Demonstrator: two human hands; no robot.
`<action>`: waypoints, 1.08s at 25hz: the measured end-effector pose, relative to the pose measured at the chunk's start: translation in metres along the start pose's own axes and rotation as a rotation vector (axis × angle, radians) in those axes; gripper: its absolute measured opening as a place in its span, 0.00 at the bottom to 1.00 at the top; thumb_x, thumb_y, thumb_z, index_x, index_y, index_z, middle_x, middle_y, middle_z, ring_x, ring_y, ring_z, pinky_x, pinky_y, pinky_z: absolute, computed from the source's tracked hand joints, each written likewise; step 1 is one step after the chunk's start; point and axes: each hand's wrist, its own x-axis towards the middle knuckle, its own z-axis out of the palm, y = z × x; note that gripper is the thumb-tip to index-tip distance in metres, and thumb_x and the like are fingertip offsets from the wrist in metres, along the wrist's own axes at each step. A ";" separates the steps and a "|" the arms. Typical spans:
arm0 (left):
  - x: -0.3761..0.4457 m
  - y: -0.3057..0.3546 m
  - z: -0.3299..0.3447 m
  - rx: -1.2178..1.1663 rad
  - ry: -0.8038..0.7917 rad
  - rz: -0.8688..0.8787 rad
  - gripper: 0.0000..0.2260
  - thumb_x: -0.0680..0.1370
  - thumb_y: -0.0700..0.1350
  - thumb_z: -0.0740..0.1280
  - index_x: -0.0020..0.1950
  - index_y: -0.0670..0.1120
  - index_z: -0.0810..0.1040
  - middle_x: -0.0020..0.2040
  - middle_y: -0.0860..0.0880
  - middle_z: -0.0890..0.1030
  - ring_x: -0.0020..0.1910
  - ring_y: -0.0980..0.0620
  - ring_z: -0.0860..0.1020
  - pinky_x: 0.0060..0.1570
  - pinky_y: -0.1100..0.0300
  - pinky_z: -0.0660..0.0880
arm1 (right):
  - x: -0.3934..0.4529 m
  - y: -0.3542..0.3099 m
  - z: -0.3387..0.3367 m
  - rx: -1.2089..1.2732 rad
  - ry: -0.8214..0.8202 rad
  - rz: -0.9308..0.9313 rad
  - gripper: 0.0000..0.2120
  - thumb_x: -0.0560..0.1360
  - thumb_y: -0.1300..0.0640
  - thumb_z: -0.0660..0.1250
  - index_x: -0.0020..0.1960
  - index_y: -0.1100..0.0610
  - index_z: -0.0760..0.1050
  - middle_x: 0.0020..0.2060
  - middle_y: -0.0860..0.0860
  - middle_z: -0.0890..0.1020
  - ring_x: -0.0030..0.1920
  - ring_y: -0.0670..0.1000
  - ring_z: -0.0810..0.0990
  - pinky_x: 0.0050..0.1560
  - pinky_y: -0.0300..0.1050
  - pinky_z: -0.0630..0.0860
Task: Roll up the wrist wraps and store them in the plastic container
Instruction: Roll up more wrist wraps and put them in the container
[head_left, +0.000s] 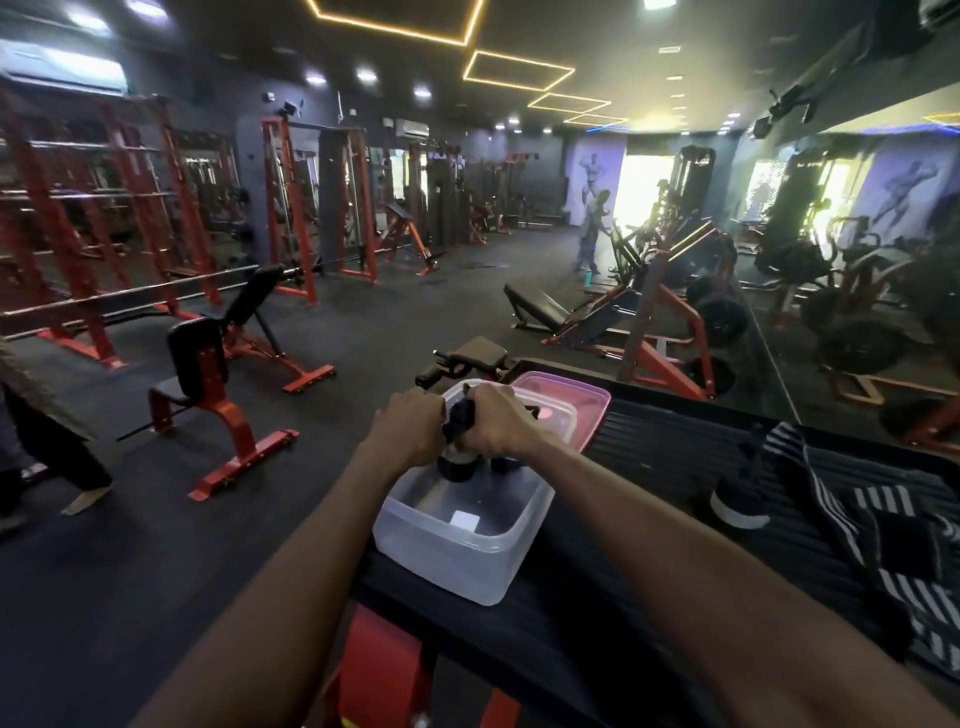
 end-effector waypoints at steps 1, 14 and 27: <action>0.002 -0.002 0.001 -0.020 0.008 0.022 0.09 0.76 0.43 0.64 0.54 0.42 0.78 0.57 0.37 0.79 0.56 0.34 0.77 0.54 0.45 0.76 | 0.005 0.000 0.006 -0.031 -0.012 -0.005 0.12 0.62 0.51 0.75 0.39 0.58 0.81 0.38 0.54 0.85 0.41 0.53 0.84 0.40 0.47 0.78; 0.012 -0.007 0.008 -0.071 -0.030 0.011 0.14 0.77 0.46 0.64 0.61 0.46 0.73 0.62 0.41 0.75 0.60 0.35 0.77 0.55 0.44 0.74 | 0.024 0.004 0.034 -0.128 -0.058 0.051 0.18 0.62 0.50 0.69 0.45 0.61 0.77 0.44 0.59 0.82 0.45 0.60 0.83 0.39 0.43 0.70; 0.021 0.003 0.002 -0.143 -0.025 0.024 0.20 0.74 0.41 0.62 0.66 0.42 0.72 0.65 0.39 0.71 0.61 0.35 0.75 0.59 0.42 0.75 | 0.022 0.047 -0.011 -0.316 -0.045 0.202 0.06 0.69 0.61 0.67 0.46 0.57 0.75 0.52 0.61 0.81 0.53 0.63 0.80 0.44 0.50 0.78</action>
